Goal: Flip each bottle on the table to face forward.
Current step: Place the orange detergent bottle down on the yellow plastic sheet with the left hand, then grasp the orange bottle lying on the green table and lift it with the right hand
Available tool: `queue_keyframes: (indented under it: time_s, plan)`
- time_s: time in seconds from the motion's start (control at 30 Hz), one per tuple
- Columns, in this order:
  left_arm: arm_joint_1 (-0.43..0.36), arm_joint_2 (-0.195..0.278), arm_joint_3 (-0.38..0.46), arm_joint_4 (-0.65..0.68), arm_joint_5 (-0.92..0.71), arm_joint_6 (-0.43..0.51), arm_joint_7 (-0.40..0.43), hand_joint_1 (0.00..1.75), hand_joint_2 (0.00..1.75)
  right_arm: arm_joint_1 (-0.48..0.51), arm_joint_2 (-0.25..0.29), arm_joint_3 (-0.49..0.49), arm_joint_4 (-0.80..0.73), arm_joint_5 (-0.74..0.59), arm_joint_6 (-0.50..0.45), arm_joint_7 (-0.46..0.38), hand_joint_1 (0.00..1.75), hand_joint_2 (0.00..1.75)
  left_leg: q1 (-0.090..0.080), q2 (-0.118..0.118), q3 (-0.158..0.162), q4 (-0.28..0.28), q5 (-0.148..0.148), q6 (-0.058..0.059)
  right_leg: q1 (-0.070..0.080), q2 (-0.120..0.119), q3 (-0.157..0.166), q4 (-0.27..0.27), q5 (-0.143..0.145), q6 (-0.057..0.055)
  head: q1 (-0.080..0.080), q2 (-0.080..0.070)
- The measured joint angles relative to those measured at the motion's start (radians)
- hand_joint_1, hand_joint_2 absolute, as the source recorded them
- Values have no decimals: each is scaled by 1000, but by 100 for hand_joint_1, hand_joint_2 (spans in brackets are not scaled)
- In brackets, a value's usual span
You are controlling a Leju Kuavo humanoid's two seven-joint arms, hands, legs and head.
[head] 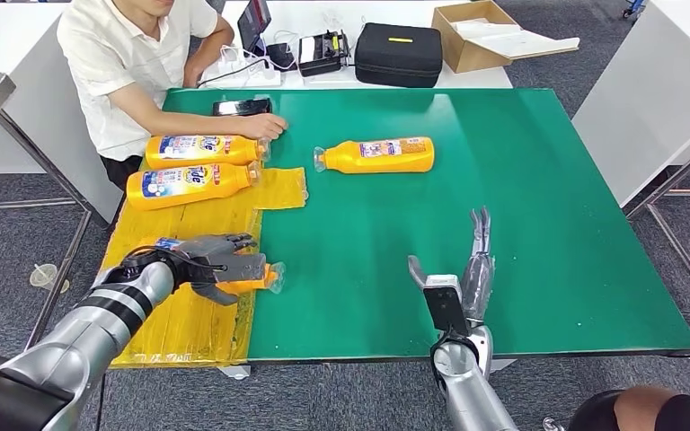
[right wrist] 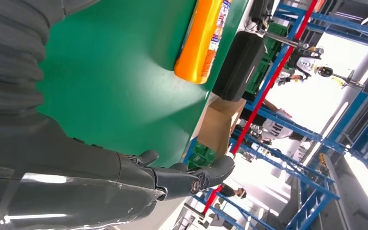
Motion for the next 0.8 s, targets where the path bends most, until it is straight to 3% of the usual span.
queue_keyframes:
  time_s: [0.07,0.37,0.6,0.8]
  plan:
    - [-3,7,-8,-19,25,-21,-23,0,175,-2,-3,6,3,-3,-1,0,0,175,0,0,0,0,0,0,0,0,0,0,0,0,0,0]
    - [-11,78,-68,-216,153,-76,-42,0,175,-2,-20,21,10,-21,-5,0,0,175,0,0,-1,0,0,0,0,0,-1,0,0,0,0,0]
    - [1,131,-118,-372,221,-52,-24,0,175,0,-29,23,10,-22,-5,0,0,175,0,0,-1,0,0,0,0,0,-1,0,0,0,0,0]
    - [56,177,-140,-487,285,28,-49,0,175,6,-33,23,10,-16,-5,0,0,175,0,0,-1,0,0,0,0,0,-1,0,0,0,0,0]
